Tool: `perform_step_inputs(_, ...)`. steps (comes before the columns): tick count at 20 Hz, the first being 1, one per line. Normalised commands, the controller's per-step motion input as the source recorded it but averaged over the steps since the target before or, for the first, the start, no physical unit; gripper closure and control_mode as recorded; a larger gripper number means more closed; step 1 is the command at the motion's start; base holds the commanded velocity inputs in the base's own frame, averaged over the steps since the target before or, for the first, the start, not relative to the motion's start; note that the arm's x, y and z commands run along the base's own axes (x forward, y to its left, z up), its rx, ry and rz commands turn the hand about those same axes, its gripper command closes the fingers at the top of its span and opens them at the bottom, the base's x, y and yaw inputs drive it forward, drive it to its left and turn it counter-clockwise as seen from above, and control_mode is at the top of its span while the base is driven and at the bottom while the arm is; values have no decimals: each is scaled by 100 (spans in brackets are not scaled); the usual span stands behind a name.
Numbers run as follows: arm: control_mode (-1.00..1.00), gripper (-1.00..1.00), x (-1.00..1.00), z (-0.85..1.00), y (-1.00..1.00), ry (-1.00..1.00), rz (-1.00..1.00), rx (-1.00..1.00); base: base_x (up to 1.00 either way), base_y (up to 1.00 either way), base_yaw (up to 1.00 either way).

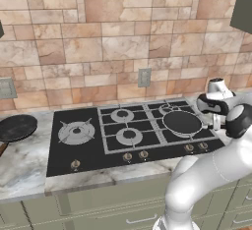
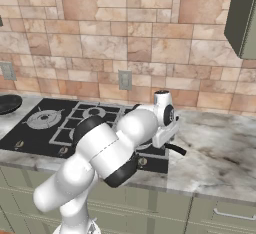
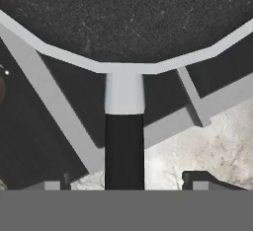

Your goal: Place both pans onto different burners. Then place the lemon and the steak on different pans.

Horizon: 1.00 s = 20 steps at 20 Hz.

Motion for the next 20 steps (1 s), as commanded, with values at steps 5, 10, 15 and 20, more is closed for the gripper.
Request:
perform_step_inputs(5, -100, -100, -5, 54, 0, 0, 0, 0, 0, 0, 0)
perform_step_inputs(10, -100, -100, -47, 52, -1, 0, -1, 8, 0, 0, 0)
perform_step_inputs(15, -100, -100, -63, 33, 0, 0, -17, 13, 0, 0, 0)
perform_step_inputs(20, -100, -100, -63, 11, 0, -7, -22, 3, 0, 0, 0)
